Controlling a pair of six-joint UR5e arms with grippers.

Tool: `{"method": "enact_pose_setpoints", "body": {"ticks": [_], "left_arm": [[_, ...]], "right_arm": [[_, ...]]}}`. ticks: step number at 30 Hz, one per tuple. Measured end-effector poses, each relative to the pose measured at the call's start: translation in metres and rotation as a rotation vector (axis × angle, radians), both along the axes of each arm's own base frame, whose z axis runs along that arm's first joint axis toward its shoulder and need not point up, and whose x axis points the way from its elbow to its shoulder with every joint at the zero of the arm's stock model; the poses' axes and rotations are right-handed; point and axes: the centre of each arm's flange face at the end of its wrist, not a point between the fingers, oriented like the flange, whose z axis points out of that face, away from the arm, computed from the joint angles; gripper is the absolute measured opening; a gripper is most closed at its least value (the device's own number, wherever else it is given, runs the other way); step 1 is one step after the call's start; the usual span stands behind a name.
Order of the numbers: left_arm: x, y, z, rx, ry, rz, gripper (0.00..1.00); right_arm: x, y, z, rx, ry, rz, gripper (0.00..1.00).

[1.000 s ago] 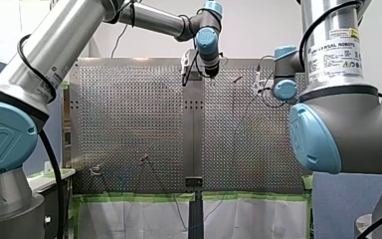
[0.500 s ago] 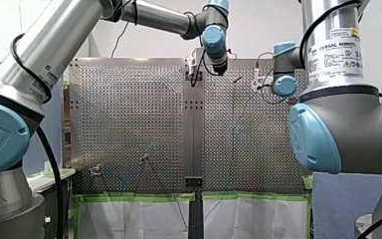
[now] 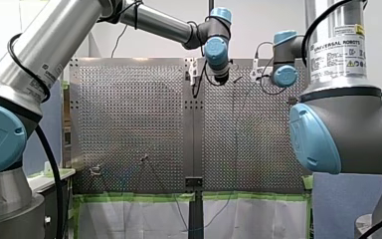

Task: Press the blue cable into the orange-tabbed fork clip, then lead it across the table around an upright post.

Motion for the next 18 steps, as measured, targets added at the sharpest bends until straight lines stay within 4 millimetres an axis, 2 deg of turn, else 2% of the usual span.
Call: {"method": "enact_pose_setpoints", "body": {"ticks": [7, 18], "left_arm": [[0.001, -0.005, 0.000, -0.083, 0.008, -0.026, 1.00], [0.002, -0.008, 0.000, -0.209, 0.030, -0.032, 1.00]], "right_arm": [[0.006, 0.008, 0.014, -0.016, -0.002, 0.029, 0.00], [0.018, 0.020, 0.023, -0.023, 0.002, 0.083, 0.00]]}}
